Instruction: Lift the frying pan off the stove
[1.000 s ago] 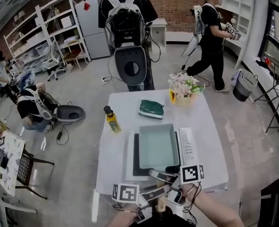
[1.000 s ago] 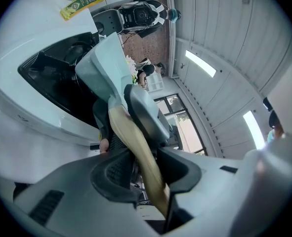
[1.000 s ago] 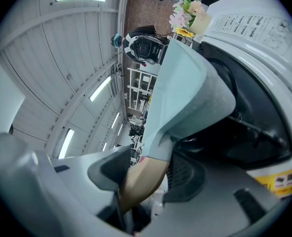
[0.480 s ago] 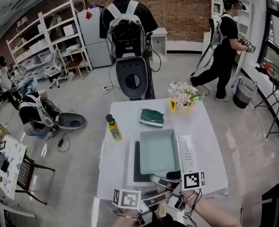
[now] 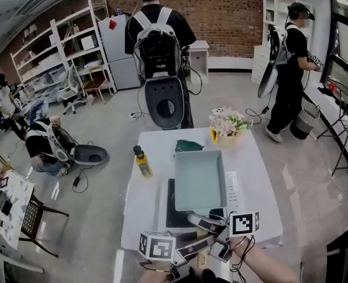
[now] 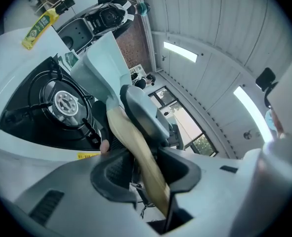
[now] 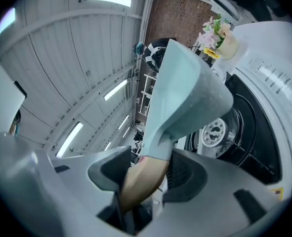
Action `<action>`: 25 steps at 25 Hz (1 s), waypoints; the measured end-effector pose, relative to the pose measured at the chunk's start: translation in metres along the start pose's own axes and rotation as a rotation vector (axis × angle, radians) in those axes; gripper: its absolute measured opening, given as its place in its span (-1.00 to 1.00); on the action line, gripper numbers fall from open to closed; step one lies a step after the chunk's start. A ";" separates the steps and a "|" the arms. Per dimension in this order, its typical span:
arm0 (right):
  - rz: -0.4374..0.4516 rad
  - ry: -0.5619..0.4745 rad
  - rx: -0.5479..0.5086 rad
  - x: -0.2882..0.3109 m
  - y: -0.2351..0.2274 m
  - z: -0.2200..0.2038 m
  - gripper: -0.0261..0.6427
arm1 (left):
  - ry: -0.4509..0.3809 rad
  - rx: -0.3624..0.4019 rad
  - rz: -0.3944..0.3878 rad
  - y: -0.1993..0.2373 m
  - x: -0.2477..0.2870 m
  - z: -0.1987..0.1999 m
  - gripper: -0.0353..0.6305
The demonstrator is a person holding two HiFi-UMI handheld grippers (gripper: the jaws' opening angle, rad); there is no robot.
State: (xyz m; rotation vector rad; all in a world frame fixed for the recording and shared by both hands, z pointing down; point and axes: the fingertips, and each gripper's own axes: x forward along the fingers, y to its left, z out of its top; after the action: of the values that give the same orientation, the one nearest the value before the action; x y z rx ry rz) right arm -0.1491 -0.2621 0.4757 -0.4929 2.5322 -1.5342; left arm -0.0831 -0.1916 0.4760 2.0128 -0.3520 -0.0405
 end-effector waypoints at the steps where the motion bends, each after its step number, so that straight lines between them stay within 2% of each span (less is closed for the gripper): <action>1: 0.000 -0.007 -0.007 -0.001 0.003 0.002 -0.32 | -0.003 0.011 -0.005 -0.003 0.000 0.002 -0.46; 8: 0.052 -0.042 -0.071 -0.002 0.035 0.017 -0.32 | -0.006 0.110 -0.016 -0.025 -0.003 0.012 -0.46; 12: 0.050 -0.050 -0.114 -0.005 0.048 0.022 -0.32 | -0.008 0.168 -0.021 -0.038 -0.005 0.016 -0.45; 25: 0.058 -0.084 -0.193 -0.010 0.082 0.031 -0.33 | -0.021 0.280 -0.052 -0.069 -0.012 0.023 -0.45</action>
State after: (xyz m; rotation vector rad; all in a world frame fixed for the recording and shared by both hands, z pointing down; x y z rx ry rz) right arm -0.1477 -0.2492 0.3880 -0.4919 2.6179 -1.2294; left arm -0.0829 -0.1806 0.4031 2.2996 -0.3333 -0.0467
